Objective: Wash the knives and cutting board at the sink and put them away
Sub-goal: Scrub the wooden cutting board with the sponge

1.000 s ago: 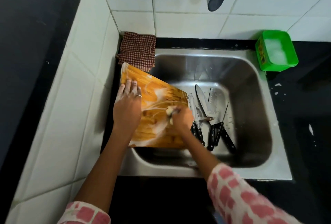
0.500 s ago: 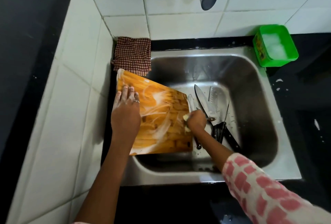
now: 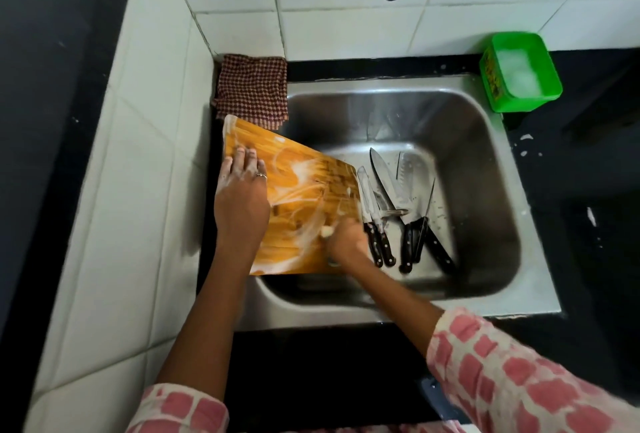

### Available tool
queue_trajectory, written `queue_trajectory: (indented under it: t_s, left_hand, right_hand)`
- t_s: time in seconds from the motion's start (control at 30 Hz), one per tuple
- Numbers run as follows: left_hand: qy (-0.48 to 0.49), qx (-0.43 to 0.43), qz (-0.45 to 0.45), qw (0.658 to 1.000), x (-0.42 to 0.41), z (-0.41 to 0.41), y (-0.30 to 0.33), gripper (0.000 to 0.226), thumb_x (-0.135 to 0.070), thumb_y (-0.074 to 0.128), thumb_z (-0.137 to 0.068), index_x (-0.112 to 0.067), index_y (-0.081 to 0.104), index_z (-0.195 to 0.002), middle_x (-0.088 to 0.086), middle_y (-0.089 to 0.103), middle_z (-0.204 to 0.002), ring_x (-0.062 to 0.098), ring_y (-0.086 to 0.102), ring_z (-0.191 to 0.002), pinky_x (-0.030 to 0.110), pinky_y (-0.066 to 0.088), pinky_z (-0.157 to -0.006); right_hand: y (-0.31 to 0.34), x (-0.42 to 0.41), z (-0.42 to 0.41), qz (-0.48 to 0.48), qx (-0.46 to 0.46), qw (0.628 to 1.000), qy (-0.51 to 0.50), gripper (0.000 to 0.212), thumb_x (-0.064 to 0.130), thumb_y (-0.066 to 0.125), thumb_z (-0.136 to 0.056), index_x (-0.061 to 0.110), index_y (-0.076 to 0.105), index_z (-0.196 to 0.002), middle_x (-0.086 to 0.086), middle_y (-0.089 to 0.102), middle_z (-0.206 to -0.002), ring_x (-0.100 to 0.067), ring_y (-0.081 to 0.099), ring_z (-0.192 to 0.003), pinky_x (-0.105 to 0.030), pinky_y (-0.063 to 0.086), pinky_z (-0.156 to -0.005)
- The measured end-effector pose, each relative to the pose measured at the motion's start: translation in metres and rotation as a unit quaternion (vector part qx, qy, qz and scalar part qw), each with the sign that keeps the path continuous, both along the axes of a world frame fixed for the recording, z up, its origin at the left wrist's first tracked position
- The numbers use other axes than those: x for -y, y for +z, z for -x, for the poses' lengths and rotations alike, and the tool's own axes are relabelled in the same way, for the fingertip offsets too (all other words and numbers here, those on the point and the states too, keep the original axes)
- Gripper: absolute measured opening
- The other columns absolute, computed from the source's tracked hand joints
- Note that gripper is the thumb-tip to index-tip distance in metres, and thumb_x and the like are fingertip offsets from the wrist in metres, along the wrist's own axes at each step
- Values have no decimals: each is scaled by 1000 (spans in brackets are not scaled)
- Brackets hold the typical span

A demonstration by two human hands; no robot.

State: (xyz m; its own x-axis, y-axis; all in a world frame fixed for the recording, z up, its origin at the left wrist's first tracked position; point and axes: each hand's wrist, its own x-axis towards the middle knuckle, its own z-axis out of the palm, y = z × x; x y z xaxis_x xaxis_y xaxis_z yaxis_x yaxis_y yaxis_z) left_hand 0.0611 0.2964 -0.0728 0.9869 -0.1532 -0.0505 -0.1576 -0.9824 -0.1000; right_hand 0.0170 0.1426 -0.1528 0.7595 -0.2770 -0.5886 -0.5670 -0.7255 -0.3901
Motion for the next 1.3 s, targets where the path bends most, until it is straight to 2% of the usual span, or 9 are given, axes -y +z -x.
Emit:
queue_trajectory:
  t_s: [0.07,0.17,0.3,0.47,0.6,0.73,0.87,1.07,1.3]
  left_hand:
    - [3,7,-1,1000,1,0,1,48,-14,50,-89,4,45,-133,19,41,-144,31,28,-139,40,14,-116]
    - [-3,2,2,1000,0,1,3,48,-12,44,-90,3,42,-136,18,37,-146,30,25,-141,39,12,-117]
    - [-3,-3,-6,1000,-2,0,0,52,-19,62,-85,4,50,-129,19,46,-140,32,34,-137,42,19,-115]
    - [-5,5,20,1000,-2,1,4,45,-14,52,-90,4,48,-131,19,42,-143,31,28,-140,40,16,-116]
    - [39,33,65,997,1,2,5,41,-6,39,-94,2,46,-133,20,34,-147,34,17,-143,41,9,-118]
    - [48,19,55,997,3,2,4,46,-11,37,-95,-3,37,-140,16,24,-153,32,6,-145,40,4,-118]
    - [44,31,48,997,1,2,3,43,-10,35,-96,-4,41,-138,15,26,-152,31,8,-145,39,7,-118]
    - [48,44,91,994,-2,2,-3,40,-7,39,-95,2,46,-134,19,30,-150,34,14,-143,41,11,-117]
    - [153,21,187,970,5,1,6,60,-17,48,-95,-5,20,-147,16,6,-157,32,4,-145,40,25,-113]
  right_hand:
    - [13,-25,16,-47,36,997,40,29,9,62,-86,8,55,-114,-8,61,-109,-19,63,-93,-24,56,-73]
    - [7,-11,18,-44,34,998,42,25,6,61,-87,9,57,-112,-6,64,-108,-13,60,-82,-4,48,-55]
    - [-12,41,-2,-15,-60,995,-72,31,4,55,-86,-1,54,-117,-18,60,-121,-31,59,-110,-33,50,-87]
    - [-7,54,-3,-63,-122,983,-122,36,2,53,-87,-3,52,-122,-19,57,-126,-32,56,-116,-34,48,-88]
    - [12,23,5,-63,-65,991,-101,34,11,52,-88,0,55,-120,-17,57,-123,-32,54,-114,-36,46,-94]
    - [43,-37,24,-98,41,994,-16,22,8,58,-85,10,60,-107,-12,64,-107,-28,62,-98,-36,53,-86]
    - [21,-11,21,-67,15,997,-38,24,-2,58,-84,11,61,-104,-7,66,-104,-15,60,-81,-16,48,-60]
    - [-1,38,3,-5,-78,990,-119,33,6,51,-89,-1,53,-121,-20,55,-128,-34,52,-120,-37,45,-95]
    - [23,-22,15,0,-36,999,4,45,22,53,-92,3,41,-132,-13,52,-125,-26,56,-111,-31,51,-89]
